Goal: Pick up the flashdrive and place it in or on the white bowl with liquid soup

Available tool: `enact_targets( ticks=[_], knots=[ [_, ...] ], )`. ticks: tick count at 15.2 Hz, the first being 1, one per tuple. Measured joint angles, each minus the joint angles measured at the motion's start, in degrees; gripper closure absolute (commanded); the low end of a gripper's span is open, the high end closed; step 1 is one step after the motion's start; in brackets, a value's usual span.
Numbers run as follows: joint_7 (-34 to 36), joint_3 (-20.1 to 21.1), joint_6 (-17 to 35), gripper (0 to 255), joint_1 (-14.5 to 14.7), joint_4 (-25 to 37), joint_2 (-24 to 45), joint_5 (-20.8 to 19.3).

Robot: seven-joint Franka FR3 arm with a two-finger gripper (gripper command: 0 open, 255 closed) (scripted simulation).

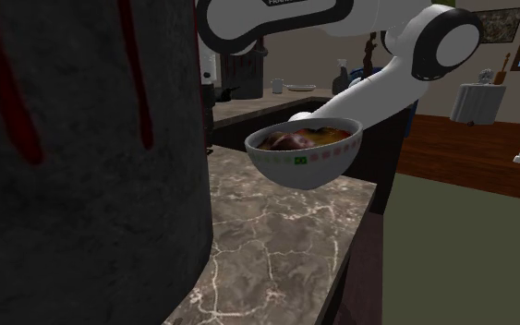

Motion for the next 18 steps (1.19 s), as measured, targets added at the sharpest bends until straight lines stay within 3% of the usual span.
enact_targets(
  ticks=[10, 18],
  knots=[
    [0.0, 0.0, 0.0, 255, 0.0, 0.1, 0.0, 0.0],
    [0.2, -1.3, -5.1, 255, -0.7, 5.7, 0.6, -1.4]
  ],
)
